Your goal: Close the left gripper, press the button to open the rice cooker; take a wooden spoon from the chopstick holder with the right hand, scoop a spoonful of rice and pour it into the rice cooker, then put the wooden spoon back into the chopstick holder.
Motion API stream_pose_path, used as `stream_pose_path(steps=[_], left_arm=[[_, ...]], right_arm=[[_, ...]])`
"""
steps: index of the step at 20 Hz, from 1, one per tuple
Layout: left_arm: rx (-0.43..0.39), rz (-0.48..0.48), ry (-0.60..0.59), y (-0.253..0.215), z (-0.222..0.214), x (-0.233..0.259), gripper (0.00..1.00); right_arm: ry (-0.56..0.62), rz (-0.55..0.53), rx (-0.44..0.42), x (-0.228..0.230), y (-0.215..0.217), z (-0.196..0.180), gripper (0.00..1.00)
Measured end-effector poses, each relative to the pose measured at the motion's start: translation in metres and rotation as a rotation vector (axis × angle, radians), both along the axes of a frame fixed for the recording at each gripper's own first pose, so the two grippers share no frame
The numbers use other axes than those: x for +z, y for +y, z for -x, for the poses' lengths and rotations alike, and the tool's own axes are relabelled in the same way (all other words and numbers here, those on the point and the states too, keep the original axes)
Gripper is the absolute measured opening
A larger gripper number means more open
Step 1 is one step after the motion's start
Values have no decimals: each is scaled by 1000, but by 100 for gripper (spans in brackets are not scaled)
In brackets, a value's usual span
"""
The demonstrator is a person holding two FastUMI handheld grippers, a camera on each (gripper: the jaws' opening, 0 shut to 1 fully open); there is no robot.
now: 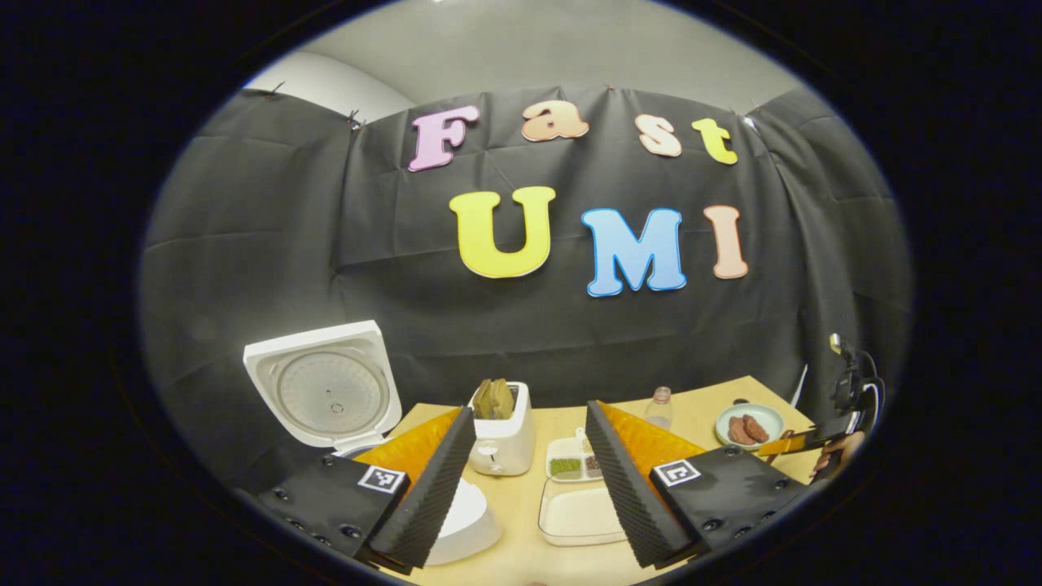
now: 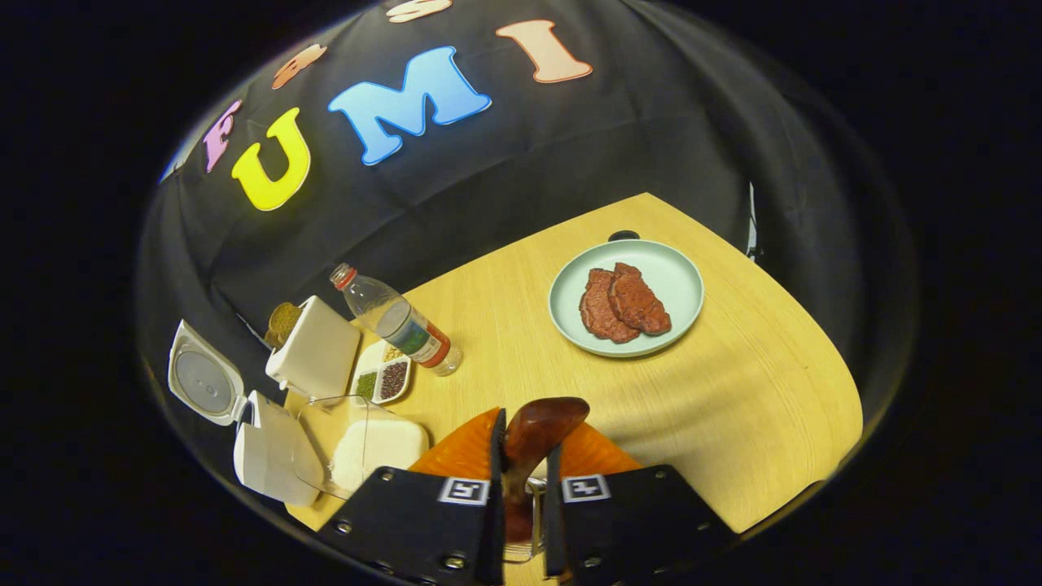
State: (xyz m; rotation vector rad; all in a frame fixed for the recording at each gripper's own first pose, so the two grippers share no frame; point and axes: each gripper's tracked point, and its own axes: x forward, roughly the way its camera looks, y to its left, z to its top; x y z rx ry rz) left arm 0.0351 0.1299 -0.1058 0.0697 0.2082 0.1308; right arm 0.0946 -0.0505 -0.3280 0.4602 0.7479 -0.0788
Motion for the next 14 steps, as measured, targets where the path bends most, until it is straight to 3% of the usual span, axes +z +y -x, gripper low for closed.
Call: stream_pose_path(steps=[2,3,4,5,9,14], left_arm=[[-7,3,-2,3,0,1,95],[-12,4,-8,3,2,2,95],[-18,5,-15,3,2,4,89],[-27,6,-23,4,4,6,95],[-92,27,-60,1,10,9,95],[-107,25,-69,18,23,4,95]], right_arm=[[-12,-11,-23,5,3,4,10],[-26,-10,-24,13,5,4,10],[-42,-1,-28,22,6,6,10],[-57,3,-31,31,8,9,10],[-109,9,-11,71,18,12,10],[-206,41,30,125,44,9,10]])
